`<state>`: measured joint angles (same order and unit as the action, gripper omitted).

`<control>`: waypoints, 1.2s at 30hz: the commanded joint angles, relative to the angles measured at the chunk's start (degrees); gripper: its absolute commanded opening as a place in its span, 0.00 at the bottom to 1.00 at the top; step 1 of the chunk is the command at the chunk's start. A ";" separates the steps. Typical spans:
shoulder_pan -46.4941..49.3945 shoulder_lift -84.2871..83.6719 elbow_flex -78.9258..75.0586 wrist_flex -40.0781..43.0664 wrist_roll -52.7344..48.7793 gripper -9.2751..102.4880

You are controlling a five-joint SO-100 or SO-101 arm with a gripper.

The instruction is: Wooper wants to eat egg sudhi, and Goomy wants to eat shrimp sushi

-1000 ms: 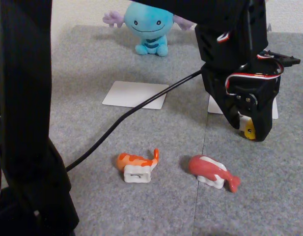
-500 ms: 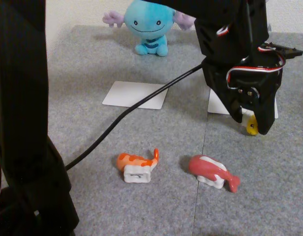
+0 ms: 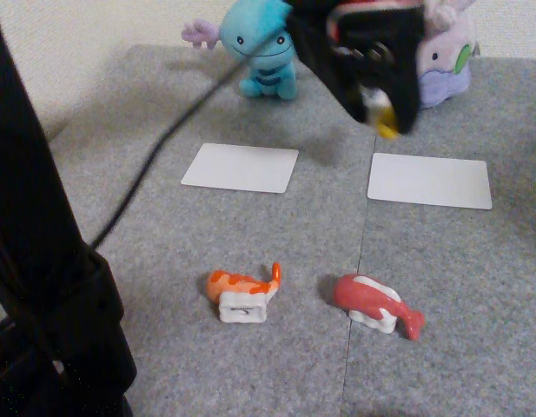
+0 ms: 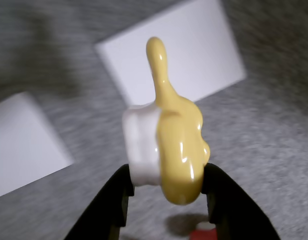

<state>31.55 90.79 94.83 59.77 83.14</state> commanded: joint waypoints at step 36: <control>-23.64 -16.44 -2.20 -2.29 11.07 0.32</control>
<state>7.82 73.83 94.75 58.01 93.96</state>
